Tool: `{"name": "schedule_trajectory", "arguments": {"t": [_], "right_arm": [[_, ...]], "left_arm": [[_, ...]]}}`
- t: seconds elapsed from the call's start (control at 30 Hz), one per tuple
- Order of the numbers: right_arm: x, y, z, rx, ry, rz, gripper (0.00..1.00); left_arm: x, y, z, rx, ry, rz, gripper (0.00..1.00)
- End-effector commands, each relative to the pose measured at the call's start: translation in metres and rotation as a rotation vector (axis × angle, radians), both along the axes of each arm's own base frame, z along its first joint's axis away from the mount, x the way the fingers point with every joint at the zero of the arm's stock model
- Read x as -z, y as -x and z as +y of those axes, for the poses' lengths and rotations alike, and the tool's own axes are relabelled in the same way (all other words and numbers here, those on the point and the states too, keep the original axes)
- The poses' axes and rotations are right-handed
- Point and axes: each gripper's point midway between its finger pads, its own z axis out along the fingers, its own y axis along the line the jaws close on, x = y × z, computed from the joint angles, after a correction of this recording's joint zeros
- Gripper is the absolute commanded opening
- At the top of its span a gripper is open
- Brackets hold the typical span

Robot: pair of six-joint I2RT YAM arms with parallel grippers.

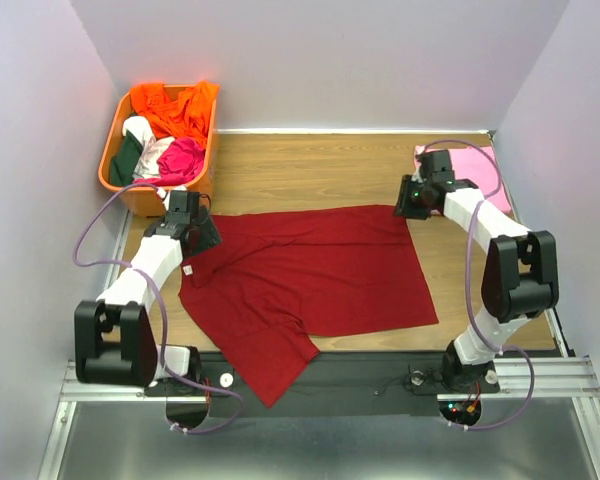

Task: Fold and stack the t-shirts
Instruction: Fold the tshirt

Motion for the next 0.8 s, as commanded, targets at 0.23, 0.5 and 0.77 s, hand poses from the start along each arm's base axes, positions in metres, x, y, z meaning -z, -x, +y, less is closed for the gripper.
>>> {"name": "schedule_trajectory", "arguments": {"t": [0.23, 0.5, 0.77], "right_arm": [[0.017, 0.017, -0.027, 0.116, -0.061, 0.079, 0.43], [0.041, 0.021, -0.025, 0.125, -0.076, 0.133, 0.38], [0.053, 0.027, -0.023, 0.13, -0.084, 0.166, 0.38]], "left_arm": [[-0.018, 0.01, -0.043, 0.123, 0.029, -0.057, 0.87], [-0.005, 0.006, -0.049, 0.14, 0.014, -0.031, 0.84], [0.005, 0.008, -0.052, 0.145, 0.019, -0.011, 0.84]]}}
